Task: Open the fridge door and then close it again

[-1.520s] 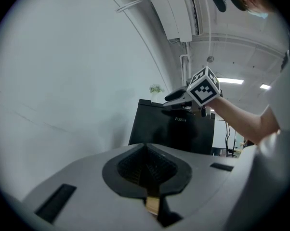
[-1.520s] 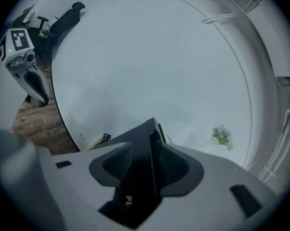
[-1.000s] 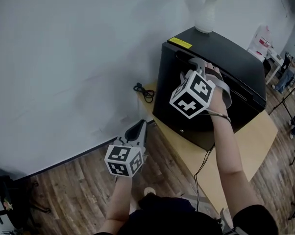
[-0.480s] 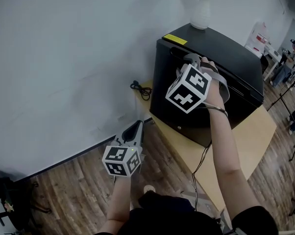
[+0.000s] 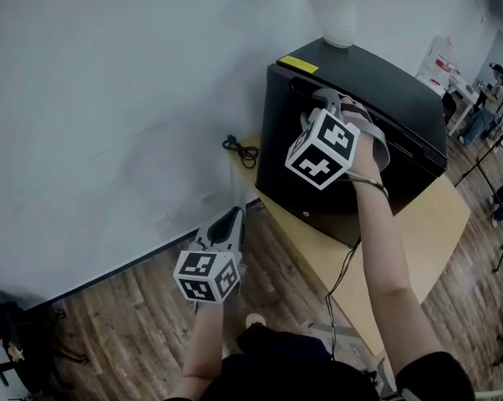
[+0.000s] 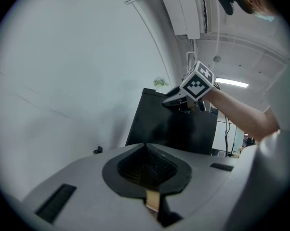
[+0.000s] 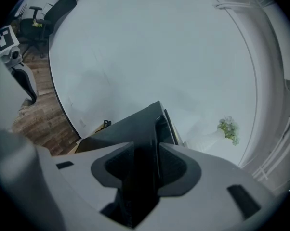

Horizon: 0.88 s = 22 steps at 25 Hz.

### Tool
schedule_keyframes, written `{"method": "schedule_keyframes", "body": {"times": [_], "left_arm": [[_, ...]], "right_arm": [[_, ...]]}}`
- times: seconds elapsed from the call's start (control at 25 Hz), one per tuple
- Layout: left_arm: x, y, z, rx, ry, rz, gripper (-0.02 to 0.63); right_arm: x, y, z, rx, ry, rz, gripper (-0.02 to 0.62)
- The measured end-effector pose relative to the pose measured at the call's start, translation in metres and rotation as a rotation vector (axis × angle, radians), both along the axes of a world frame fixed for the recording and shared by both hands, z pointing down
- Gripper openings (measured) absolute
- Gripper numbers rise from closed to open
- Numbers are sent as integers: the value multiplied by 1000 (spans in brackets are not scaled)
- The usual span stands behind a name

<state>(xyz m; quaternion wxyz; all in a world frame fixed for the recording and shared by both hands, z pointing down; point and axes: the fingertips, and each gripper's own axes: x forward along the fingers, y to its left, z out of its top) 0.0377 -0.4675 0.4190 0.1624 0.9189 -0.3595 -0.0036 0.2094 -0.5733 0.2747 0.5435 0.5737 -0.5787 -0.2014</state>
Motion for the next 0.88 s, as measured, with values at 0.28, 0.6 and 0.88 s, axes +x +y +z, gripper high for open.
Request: {"method": "schedule_keyframes", "body": {"times": [0.28, 0.6, 0.88], "left_arm": [[-1, 3, -4, 8, 2, 1, 12], [-10, 8, -6, 14, 3, -8, 12], [-29, 47, -5, 19, 0, -10, 12]], "right_arm": [[2, 1, 0, -3, -1, 4, 138], [-42, 39, -4, -13, -19, -153, 141], [-73, 84, -3, -13, -10, -318, 146]]}}
